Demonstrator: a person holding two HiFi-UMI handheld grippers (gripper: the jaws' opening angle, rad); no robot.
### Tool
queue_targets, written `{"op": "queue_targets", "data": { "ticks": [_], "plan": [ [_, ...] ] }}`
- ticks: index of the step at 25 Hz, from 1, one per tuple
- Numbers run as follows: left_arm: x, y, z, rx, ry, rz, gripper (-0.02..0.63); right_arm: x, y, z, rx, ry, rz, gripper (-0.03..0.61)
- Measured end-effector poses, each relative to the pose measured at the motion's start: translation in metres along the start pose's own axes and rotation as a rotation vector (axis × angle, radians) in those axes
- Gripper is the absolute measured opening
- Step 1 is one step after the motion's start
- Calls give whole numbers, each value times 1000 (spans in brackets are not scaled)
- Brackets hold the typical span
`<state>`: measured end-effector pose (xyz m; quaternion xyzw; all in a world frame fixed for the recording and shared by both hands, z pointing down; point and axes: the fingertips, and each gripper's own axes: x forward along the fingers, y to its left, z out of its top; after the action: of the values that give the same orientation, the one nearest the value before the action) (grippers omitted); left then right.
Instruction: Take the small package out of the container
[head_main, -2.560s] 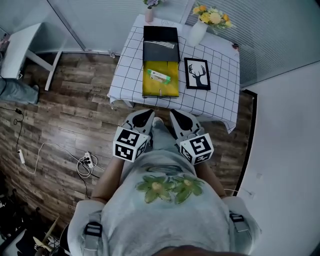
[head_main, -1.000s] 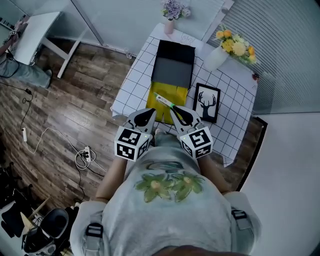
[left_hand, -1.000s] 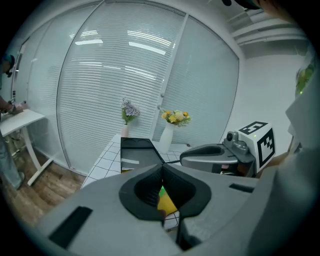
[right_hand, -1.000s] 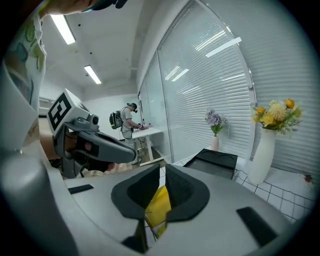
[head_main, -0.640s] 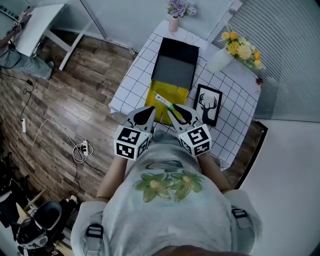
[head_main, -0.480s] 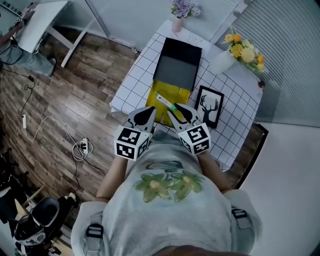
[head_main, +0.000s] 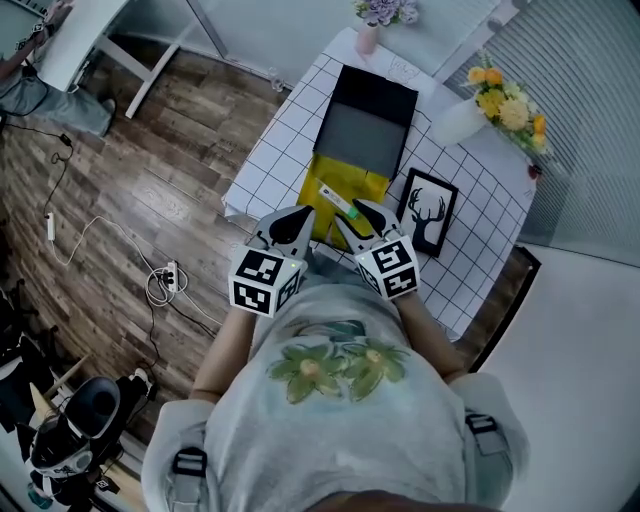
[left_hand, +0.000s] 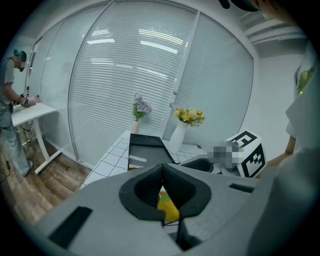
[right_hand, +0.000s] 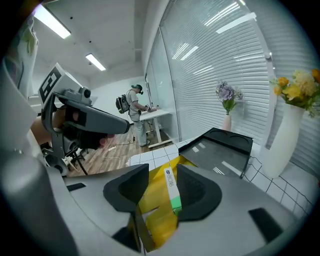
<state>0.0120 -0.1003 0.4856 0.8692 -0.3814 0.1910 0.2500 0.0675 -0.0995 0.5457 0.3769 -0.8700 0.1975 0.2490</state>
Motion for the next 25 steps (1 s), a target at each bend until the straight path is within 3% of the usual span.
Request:
{"op": "queue_targets", "data": {
  "ticks": [12, 25],
  "plan": [
    [6, 9, -9, -40, 23, 3, 6, 30, -7, -20, -23, 94, 26, 160],
    [9, 14, -16, -61, 28, 3, 6, 50, -15, -40, -72, 159, -3, 167]
  ]
}}
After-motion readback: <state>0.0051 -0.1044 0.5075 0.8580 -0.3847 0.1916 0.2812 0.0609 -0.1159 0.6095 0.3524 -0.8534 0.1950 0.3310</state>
